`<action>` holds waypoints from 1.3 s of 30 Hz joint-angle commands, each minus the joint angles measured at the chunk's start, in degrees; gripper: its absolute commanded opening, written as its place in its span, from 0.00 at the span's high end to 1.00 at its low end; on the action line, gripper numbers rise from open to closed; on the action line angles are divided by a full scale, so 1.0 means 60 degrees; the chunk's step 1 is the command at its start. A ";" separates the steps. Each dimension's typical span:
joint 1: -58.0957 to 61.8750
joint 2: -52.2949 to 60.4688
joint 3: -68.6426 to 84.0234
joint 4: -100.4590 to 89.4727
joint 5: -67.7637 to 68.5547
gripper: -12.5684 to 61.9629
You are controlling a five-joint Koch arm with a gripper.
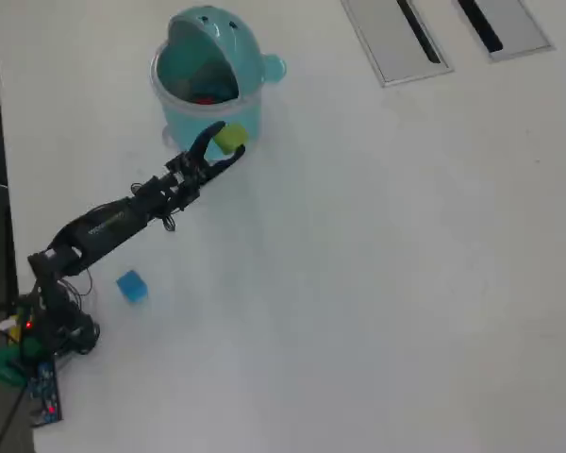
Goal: Grasp RGB lego blocks and put them in the bin one by one.
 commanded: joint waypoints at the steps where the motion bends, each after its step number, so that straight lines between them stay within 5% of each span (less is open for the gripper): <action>1: -0.0176 0.0381 -0.1084 0.0073 0.0322 0.60; 21: -0.2769 -0.0132 -0.3369 0.1025 0.0249 0.63; 34: -0.3940 -0.2314 -0.5171 0.0996 -0.0527 0.63; 39: -0.4014 -0.3853 -0.7632 0.2227 -0.0718 0.63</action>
